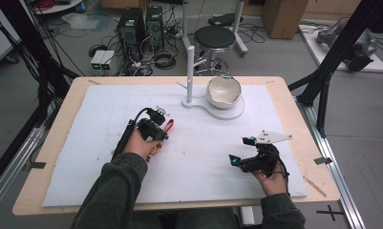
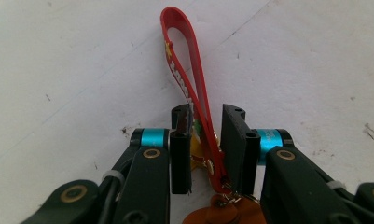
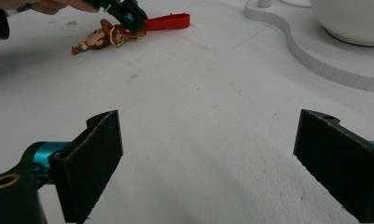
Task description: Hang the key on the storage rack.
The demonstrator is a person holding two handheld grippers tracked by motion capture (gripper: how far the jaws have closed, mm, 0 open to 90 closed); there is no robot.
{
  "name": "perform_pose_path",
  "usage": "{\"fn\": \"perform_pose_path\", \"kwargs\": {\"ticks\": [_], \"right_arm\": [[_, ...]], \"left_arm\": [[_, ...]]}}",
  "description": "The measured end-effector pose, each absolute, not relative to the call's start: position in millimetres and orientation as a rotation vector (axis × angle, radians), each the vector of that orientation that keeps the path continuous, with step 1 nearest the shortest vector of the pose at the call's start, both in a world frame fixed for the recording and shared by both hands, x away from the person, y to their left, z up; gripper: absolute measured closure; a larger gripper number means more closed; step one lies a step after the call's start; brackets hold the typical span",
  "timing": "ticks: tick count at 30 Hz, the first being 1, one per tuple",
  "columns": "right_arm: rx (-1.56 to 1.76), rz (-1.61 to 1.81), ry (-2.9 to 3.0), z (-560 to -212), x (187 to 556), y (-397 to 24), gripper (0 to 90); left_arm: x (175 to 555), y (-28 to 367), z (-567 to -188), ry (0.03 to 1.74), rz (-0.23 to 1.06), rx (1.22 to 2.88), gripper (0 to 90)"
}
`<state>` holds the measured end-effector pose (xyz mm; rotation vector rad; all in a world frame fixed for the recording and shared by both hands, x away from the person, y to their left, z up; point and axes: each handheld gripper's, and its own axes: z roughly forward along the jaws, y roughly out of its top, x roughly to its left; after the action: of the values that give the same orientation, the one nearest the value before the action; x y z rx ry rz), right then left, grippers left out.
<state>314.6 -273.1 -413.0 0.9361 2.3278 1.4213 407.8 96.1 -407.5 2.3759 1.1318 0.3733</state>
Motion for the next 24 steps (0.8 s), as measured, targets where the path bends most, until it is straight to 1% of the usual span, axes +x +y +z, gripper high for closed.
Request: {"fn": "perform_pose_path", "kwargs": {"ticks": [5, 7, 11, 24], "right_arm": [[0.942, 1.418, 2.332, -413.0, 314.4, -272.2, 6.9], [0.933, 1.419, 2.332, -413.2, 314.8, -272.0, 6.9], [0.932, 1.419, 2.332, -413.4, 315.0, -272.0, 6.9], [0.935, 1.418, 2.331, -413.5, 314.5, -273.0, 6.9]], "left_arm": [[407.9, 95.5, -408.4, 1.138, 0.379, 2.386, 76.1], [408.0, 94.8, -409.3, 1.141, 0.382, 2.388, 79.5], [408.6, 93.7, -411.2, 1.151, 0.393, 2.402, 83.5], [406.1, 94.1, -409.1, 1.142, 0.388, 2.38, 85.0]]}}
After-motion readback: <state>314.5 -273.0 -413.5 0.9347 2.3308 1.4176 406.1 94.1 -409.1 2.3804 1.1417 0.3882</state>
